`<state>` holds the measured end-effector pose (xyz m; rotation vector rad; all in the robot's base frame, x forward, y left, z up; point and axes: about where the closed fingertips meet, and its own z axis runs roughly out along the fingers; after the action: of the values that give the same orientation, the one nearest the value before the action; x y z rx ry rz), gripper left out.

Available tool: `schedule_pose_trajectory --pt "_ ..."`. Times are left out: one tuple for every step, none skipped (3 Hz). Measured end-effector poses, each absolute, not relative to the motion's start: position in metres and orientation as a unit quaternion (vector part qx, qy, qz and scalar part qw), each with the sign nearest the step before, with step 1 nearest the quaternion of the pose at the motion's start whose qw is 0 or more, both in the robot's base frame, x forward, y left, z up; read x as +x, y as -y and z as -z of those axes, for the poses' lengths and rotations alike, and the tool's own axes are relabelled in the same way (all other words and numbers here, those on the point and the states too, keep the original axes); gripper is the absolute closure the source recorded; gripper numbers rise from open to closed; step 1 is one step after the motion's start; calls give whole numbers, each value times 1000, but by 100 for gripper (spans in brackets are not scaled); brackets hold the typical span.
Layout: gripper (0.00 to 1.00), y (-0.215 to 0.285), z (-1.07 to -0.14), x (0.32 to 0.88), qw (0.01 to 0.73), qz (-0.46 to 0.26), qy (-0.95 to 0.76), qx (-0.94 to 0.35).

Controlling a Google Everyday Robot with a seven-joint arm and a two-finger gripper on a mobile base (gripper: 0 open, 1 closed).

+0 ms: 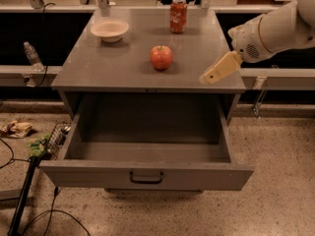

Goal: Place apple into top drawer

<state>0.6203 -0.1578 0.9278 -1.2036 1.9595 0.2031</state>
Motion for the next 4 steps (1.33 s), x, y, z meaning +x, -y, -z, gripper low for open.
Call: schedule_pose_trajectory --pt "0 162 -921 655 430 -73 -780 -448" --pt "0 162 -920 656 429 -73 -781 -447" --pt "0 137 -904 674 444 -145 -781 -415" --pt "0 109 -894 696 456 -211 -772 -390"
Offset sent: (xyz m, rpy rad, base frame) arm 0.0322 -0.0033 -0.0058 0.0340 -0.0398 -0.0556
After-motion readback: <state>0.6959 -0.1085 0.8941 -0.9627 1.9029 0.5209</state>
